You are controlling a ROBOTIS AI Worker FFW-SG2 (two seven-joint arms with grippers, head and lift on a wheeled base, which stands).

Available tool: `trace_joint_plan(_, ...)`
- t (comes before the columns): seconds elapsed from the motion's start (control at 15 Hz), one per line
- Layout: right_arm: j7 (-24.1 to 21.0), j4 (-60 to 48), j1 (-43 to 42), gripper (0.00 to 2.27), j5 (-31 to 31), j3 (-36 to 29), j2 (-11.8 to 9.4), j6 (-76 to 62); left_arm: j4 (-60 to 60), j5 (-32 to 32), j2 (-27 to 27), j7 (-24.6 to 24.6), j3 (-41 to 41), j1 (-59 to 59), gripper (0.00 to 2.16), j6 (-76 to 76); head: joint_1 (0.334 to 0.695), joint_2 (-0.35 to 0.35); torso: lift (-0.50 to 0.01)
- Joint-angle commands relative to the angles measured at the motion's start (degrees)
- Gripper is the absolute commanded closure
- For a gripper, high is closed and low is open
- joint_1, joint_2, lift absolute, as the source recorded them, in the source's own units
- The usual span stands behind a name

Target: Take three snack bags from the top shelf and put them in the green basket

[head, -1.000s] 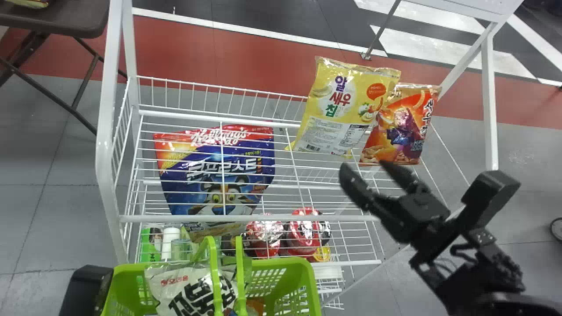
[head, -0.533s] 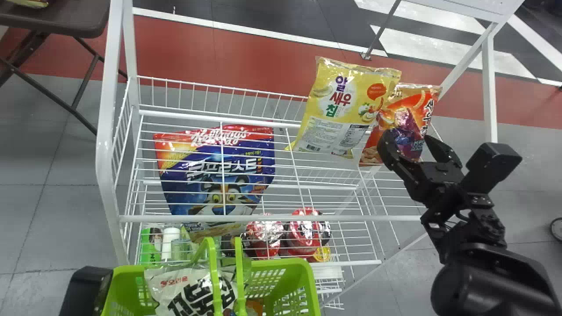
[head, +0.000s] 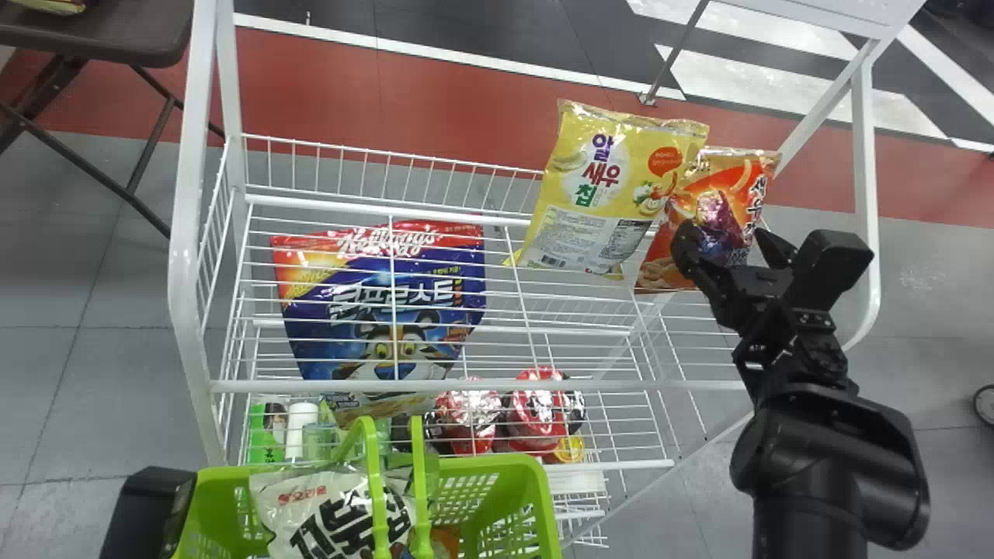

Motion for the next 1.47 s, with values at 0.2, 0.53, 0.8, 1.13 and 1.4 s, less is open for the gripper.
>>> trace_joint_plan(0.2,1.0,6.5,-4.1,0.51,1.9,-0.3,-3.5,1.9,0.0,-0.2,0.0,0.2,-0.2,0.0,1.16,0.0,0.695,-0.35,-0.04)
trace_joint_plan(0.53,-0.8,6.0,-4.1,2.07,1.2,-0.8,-3.4,6.5,0.1,-0.6,0.0,0.4,-0.2,0.0,1.16,0.2,0.695,-0.35,-0.04)
trace_joint_plan(0.8,-3.6,3.2,-2.2,2.07,-1.5,-2.1,-2.5,7.9,0.1,-0.6,0.1,0.4,-0.2,0.0,1.16,0.3,0.695,-0.35,-0.04)
trace_joint_plan(1.13,-2.6,-3.4,2.3,2.07,-9.4,-3.2,-2.5,12.8,-0.1,-0.7,0.1,0.4,-0.3,0.3,1.16,0.3,0.695,-0.35,-0.04)
trace_joint_plan(1.4,-2.6,-13.1,10.0,2.07,-16.0,-3.2,-1.7,13.7,-0.3,-0.8,0.2,0.2,-0.3,0.9,1.16,0.3,0.695,-0.35,-0.04)
